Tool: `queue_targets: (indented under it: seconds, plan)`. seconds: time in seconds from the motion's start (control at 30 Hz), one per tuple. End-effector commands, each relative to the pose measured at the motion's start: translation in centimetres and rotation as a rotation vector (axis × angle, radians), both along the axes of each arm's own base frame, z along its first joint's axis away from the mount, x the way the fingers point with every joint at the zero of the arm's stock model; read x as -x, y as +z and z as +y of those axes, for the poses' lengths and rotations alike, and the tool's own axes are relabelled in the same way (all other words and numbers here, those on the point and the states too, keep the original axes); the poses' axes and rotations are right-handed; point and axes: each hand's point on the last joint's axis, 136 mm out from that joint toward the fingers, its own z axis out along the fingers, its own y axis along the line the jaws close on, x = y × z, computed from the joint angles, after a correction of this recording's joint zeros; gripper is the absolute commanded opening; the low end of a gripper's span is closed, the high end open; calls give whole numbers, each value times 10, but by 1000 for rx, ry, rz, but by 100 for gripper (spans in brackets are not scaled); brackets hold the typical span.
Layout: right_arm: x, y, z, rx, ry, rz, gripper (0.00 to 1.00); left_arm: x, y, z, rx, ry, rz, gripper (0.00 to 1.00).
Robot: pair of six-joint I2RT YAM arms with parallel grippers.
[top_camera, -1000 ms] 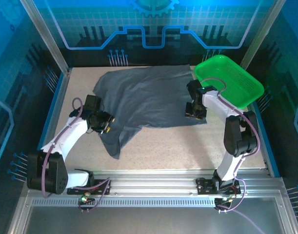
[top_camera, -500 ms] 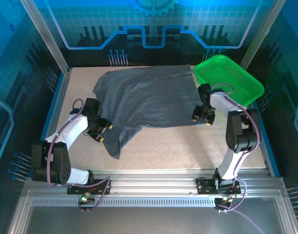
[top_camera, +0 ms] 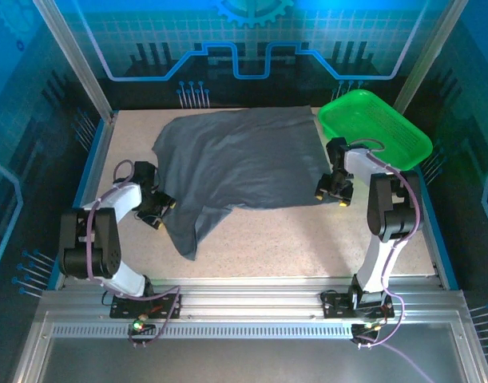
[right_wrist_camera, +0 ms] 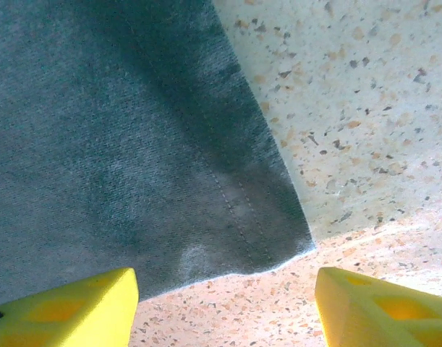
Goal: Fold and stack the t-shirts
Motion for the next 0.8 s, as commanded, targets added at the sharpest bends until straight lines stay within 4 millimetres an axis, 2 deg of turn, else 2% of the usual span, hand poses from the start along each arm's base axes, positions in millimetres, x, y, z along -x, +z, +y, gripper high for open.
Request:
queue_targets:
  seconds: [0.0, 0.1, 0.23, 0.3, 0.4, 0.47, 0.5, 0.57, 0.63, 0.77]
  plan:
    - [-5, 1, -5, -3, -17, 5, 67, -15, -9, -7, 37, -34, -44, 56]
    - [-10, -4, -5, -2, -22, 7, 64, -16, -17, -12, 51, -40, -37, 44]
    - [-6, -12, -9, 13, -50, 43, 61, -15, -25, -19, 60, -52, -22, 36]
    - [-6, -18, -8, 7, -58, 44, 58, -14, -28, -21, 66, -48, -21, 29]
    - [-8, -26, -5, -5, -60, 49, 41, -16, -28, -23, 72, -36, -31, 16]
    - [-13, -24, -2, -20, -60, 32, 16, -20, -23, -22, 68, -34, -44, 6]
    - [-16, -19, 0, -20, -52, 9, 9, -22, -17, -21, 63, -33, -56, 0]
    - [-26, -3, 5, -23, -35, -52, 1, -29, -1, -18, 44, -28, -99, 0]
    - [-36, 20, 11, -31, -17, -117, 0, -38, 20, -15, 30, -16, -154, 0]
    - [-65, 85, 30, -74, 30, -292, 0, -59, 75, -11, 17, 16, -309, 0]
